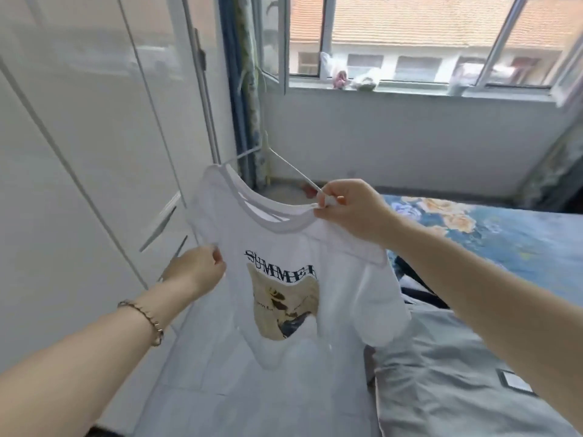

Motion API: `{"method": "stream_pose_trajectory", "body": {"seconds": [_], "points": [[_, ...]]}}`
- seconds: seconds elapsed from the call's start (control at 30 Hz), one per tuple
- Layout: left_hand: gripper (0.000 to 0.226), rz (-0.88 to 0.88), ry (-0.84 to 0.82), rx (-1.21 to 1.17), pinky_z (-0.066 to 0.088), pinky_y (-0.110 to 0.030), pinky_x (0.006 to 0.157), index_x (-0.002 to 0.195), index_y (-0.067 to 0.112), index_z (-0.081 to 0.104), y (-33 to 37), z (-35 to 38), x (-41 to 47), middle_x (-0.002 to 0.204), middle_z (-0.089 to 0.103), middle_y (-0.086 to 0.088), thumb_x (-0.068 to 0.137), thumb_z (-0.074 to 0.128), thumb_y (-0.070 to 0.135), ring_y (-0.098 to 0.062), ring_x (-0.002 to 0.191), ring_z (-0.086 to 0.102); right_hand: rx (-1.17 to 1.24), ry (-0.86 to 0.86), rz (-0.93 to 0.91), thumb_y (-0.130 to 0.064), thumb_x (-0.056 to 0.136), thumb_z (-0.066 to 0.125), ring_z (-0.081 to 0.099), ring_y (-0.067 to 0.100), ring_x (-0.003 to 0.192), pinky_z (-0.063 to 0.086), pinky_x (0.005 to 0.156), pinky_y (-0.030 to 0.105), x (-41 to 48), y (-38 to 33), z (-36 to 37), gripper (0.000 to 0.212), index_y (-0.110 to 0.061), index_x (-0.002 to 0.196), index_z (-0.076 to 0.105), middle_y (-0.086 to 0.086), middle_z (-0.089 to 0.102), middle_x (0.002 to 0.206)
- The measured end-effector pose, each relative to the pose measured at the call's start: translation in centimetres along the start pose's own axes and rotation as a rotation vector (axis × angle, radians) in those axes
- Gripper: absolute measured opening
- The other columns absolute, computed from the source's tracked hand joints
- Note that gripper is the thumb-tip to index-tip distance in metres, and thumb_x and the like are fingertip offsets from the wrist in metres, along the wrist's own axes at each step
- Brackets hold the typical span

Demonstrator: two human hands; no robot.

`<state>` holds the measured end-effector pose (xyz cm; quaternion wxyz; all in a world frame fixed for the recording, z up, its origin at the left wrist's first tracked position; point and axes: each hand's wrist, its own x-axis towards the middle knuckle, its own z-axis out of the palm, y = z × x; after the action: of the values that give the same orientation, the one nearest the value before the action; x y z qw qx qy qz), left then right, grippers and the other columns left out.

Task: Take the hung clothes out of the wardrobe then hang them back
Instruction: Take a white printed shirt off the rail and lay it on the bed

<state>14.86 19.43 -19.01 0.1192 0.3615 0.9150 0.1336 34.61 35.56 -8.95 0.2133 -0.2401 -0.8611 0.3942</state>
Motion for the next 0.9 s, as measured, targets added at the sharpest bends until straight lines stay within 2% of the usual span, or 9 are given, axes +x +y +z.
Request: {"method": "stream_pose_trajectory", "body": {"seconds": [0.1, 0.23, 0.53, 0.63, 0.7, 0.77, 0.8, 0.83, 0.9], "points": [[0.013, 0.145, -0.07, 0.003, 0.049, -0.034, 0.079, 0.093, 0.021, 0.053, 6.7, 4.4, 0.6, 0.093, 0.066, -0.004, 0.089, 0.041, 0.024, -0.027, 0.087, 0.063, 0.023, 0.195, 0.053, 0.0, 0.08, 0.065, 0.04, -0.004, 0.043, 0.03, 0.046, 0.006, -3.7, 4.3, -4.4, 0.04, -0.026, 0.057, 0.047, -0.013, 0.044, 0.049], [0.018, 0.266, -0.151, 0.066, 0.045, -0.03, 0.069, 0.098, 0.022, 0.055, 16.3, 9.6, 0.4, 0.093, 0.065, -0.002, 0.091, 0.039, 0.024, -0.024, 0.086, 0.06, 0.01, 0.389, 0.137, -0.003, 0.081, 0.066, 0.04, -0.005, 0.043, 0.03, 0.046, 0.005, -8.7, 10.2, -11.1, 0.038, -0.029, 0.059, 0.047, -0.013, 0.042, 0.056], [0.014, 0.42, -0.338, 0.013, 0.048, -0.031, 0.071, 0.081, 0.025, 0.054, 35.2, 20.8, -1.8, 0.093, 0.068, -0.003, 0.088, 0.043, 0.019, -0.025, 0.087, 0.064, 0.0, 0.666, 0.389, 0.001, 0.083, 0.064, 0.038, -0.001, 0.04, 0.027, 0.043, 0.007, -22.8, 26.8, -24.2, 0.038, -0.025, 0.063, 0.045, -0.015, 0.041, 0.041], [0.015, 0.451, -0.422, 0.057, 0.04, -0.028, 0.065, 0.082, 0.023, 0.055, 39.2, 24.9, -2.9, 0.091, 0.066, -0.001, 0.088, 0.043, 0.016, -0.025, 0.088, 0.06, -0.103, 0.754, 0.498, 0.003, 0.082, 0.065, 0.049, -0.009, 0.056, 0.033, 0.054, 0.004, -28.2, 33.9, -25.8, 0.043, -0.029, 0.064, 0.044, -0.007, 0.044, 0.061], [0.016, 0.454, -0.472, 0.086, 0.039, -0.028, 0.064, 0.079, 0.025, 0.054, 41.5, 27.8, -3.3, 0.092, 0.064, 0.0, 0.088, 0.043, 0.016, -0.024, 0.086, 0.058, -0.149, 0.808, 0.609, -0.003, 0.081, 0.063, 0.05, -0.011, 0.063, 0.034, 0.058, 0.002, -31.5, 39.1, -26.0, 0.035, -0.027, 0.065, 0.045, 0.0, 0.043, 0.066], [0.017, 0.423, -0.524, 0.074, 0.044, -0.029, 0.066, 0.077, 0.025, 0.054, 43.7, 30.9, -3.3, 0.092, 0.065, -0.001, 0.087, 0.043, 0.017, -0.024, 0.086, 0.059, -0.174, 0.855, 0.73, -0.001, 0.08, 0.056, 0.05, -0.001, 0.067, 0.033, 0.063, 0.003, -34.4, 44.5, -25.9, 0.017, -0.012, 0.067, 0.054, 0.003, 0.045, 0.071], [0.016, 0.397, -0.55, 0.054, 0.047, -0.031, 0.069, 0.078, 0.023, 0.055, 44.6, 32.4, -3.4, 0.092, 0.066, -0.002, 0.087, 0.043, 0.016, -0.025, 0.087, 0.06, -0.188, 0.866, 0.794, 0.006, 0.08, 0.054, 0.051, 0.011, 0.072, 0.033, 0.064, 0.004, -35.8, 47.2, -25.9, 0.013, -0.001, 0.07, 0.058, 0.007, 0.047, 0.075], [0.015, 0.374, -0.572, 0.03, 0.048, -0.032, 0.072, 0.079, 0.021, 0.056, 45.6, 33.9, -3.4, 0.091, 0.066, -0.003, 0.087, 0.044, 0.016, -0.025, 0.088, 0.061, -0.208, 0.863, 0.857, 0.013, 0.08, 0.052, 0.05, 0.022, 0.075, 0.034, 0.065, 0.007, -37.0, 49.8, -25.8, 0.011, 0.007, 0.072, 0.058, 0.012, 0.049, 0.077], [0.016, 0.334, -0.61, -0.012, 0.052, -0.034, 0.076, 0.077, 0.021, 0.055, 47.1, 36.8, -3.4, 0.088, 0.067, -0.005, 0.087, 0.045, 0.015, -0.026, 0.086, 0.063, -0.258, 0.834, 0.972, 0.016, 0.08, 0.049, 0.048, 0.025, 0.077, 0.032, 0.064, 0.023, -39.0, 54.2, -25.8, 0.013, 0.011, 0.074, 0.059, 0.023, 0.053, 0.083]]}}
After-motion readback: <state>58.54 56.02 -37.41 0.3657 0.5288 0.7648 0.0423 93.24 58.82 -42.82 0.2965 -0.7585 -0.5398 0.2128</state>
